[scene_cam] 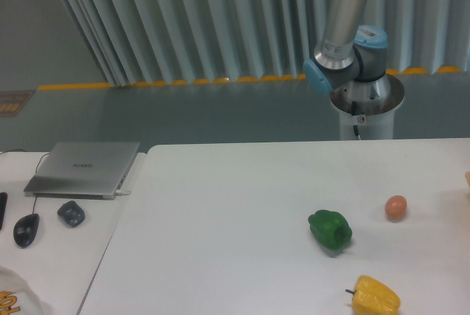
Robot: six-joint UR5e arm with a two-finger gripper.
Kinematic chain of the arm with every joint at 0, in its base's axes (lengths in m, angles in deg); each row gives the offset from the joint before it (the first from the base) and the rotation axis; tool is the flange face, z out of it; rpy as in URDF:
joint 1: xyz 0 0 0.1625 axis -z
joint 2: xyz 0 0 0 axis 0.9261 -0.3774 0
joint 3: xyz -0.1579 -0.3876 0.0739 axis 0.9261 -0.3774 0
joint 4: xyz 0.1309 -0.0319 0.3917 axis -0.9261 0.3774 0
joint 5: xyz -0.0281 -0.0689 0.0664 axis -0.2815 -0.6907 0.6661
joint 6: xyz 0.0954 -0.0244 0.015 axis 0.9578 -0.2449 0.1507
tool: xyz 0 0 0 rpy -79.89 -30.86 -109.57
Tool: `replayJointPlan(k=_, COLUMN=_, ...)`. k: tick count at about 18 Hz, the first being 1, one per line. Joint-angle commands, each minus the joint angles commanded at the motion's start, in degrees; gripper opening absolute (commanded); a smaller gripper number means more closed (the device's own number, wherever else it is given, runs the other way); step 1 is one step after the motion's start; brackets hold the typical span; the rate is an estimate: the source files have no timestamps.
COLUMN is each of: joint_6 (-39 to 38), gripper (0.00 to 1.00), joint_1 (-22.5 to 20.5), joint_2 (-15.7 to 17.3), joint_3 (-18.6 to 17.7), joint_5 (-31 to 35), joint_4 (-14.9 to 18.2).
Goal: Place the red peppers in a basket
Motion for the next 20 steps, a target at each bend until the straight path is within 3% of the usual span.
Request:
replayJointPlan(k=1, joint_6=-0.18, gripper=1.0, joint_1=0.0, joint_2=0.09, joint_3=-0.26, joint_5=0.0, joint_4=0.0)
replayJointPlan(k=10, joint_6=-3.07, gripper=1.0, joint_1=1.23, joint_2=0.79, joint_3=-0.09, joint_5=-0.17, joint_4=0.09)
replayJointPlan(k=15, joint_6=-5.97, gripper=1.0, joint_1=5.7, joint_2=2.02, joint_3=-0.62, joint_5=0.09, joint_4=0.96)
replayJointPlan(k=20, joint_6=-14.5, gripper=1.0, joint_1=12.55, joint_2=3.51, joint_3=-0.36, joint_5=0.0, joint_4=5.35)
